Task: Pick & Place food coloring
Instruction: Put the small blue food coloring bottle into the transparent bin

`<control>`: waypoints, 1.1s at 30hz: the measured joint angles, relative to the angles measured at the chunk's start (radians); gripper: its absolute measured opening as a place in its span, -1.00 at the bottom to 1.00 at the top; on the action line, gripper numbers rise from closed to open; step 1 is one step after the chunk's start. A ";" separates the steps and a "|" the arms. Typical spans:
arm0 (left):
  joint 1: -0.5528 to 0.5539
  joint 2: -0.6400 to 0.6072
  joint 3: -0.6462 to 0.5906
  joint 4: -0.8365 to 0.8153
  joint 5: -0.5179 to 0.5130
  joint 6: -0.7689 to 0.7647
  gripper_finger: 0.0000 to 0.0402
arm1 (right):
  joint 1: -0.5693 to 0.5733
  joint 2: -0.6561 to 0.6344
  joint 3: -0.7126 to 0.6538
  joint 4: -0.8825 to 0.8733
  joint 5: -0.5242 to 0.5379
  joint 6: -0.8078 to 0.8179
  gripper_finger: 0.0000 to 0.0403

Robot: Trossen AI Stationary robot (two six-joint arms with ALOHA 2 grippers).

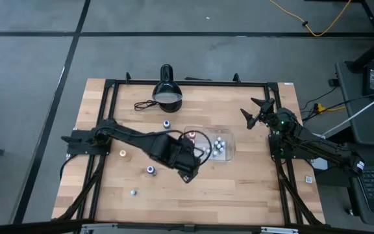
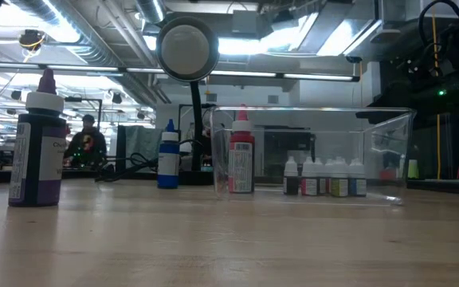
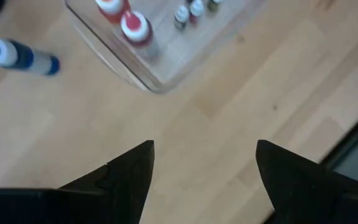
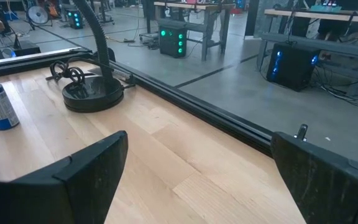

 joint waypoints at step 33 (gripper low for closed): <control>-0.411 -0.295 -0.649 0.021 0.175 -0.345 0.36 | 0.000 0.000 0.000 0.000 0.000 -0.001 0.96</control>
